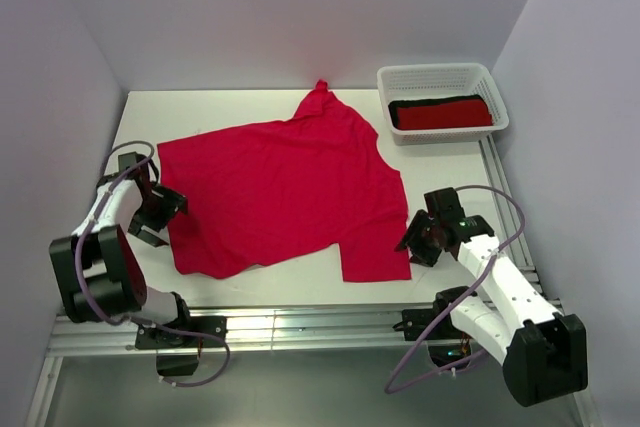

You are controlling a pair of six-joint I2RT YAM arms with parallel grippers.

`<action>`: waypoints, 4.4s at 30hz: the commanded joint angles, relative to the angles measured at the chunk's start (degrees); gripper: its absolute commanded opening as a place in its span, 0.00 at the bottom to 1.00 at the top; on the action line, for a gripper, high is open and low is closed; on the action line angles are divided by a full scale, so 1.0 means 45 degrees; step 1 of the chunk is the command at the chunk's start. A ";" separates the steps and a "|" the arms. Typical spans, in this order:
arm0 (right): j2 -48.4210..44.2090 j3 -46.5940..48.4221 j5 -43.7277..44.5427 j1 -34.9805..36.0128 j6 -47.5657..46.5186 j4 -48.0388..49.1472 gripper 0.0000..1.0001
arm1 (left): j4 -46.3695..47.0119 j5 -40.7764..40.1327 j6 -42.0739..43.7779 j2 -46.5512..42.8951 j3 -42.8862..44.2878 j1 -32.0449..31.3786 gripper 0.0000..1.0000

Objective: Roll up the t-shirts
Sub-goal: Fold the tshirt

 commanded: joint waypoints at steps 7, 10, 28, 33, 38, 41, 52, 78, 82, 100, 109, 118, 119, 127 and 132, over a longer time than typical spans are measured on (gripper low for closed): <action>0.0380 -0.0644 0.1014 -0.0058 0.0264 -0.0592 0.51 | 0.1227 -0.0670 0.0496 0.3057 0.1691 -0.0029 0.90; 0.0731 -0.0781 0.1150 -0.0039 0.0440 -0.0514 0.48 | 0.1423 -0.0922 0.0515 0.3858 0.2120 -0.0029 0.90; 0.1943 -0.0899 0.1248 0.0372 0.0969 0.0034 0.42 | 0.1286 -0.1353 0.0710 0.7708 0.5480 -0.0010 0.88; 0.1711 -0.0782 0.1326 0.0644 0.0910 -0.0337 0.43 | 0.1188 -0.1509 0.0750 0.8256 0.6028 -0.0029 0.88; 0.1630 -0.0958 0.1247 0.0976 0.1007 -0.0434 0.38 | 0.1033 -0.1568 0.0808 0.8491 0.6342 -0.0010 0.88; 0.1476 -0.0724 0.1695 0.1192 0.1066 -0.1000 0.40 | 0.0915 -0.1374 0.0944 0.8218 0.6225 -0.0010 0.90; -0.0166 -0.1054 0.1581 0.1231 0.1183 -0.1355 0.48 | -0.0276 -0.0866 0.1707 0.5136 0.5171 -0.0029 1.00; 0.1258 0.2571 0.1599 0.1817 0.2336 -0.1666 0.00 | -0.3225 0.0151 0.1219 -0.2171 -0.0766 -0.0010 0.89; 0.2039 0.3786 0.1717 0.1681 0.2160 -0.1588 0.00 | -0.3148 -0.0026 0.1219 -0.2758 -0.1625 -0.0029 0.84; 0.3759 0.5681 0.0721 0.0509 0.1809 -0.0669 0.00 | -0.1644 -0.0221 0.0398 -0.1393 -0.1412 -0.0126 0.42; 0.4482 0.6716 0.0642 0.0333 0.1672 -0.0767 0.00 | -0.1566 -0.0279 0.0184 -0.0630 -0.1451 -0.0497 0.45; 0.4795 0.7185 0.0448 0.0274 0.1672 -0.0708 0.00 | -0.1117 -0.0670 -0.0402 0.0383 -0.1256 -0.1006 0.36; 0.4814 0.7245 0.0447 0.0255 0.1633 -0.0747 0.00 | -0.1058 -0.0651 -0.0422 0.0501 -0.1237 -0.1064 0.27; 0.4990 0.8297 0.0623 0.0041 0.1204 -0.1158 0.00 | -0.1526 -0.0241 -0.0266 0.0542 -0.0964 -0.1123 0.01; 0.5555 0.9041 0.0662 -0.0214 0.0871 -0.1217 0.00 | -0.2247 0.0169 -0.0265 0.0794 -0.0593 -0.1142 0.01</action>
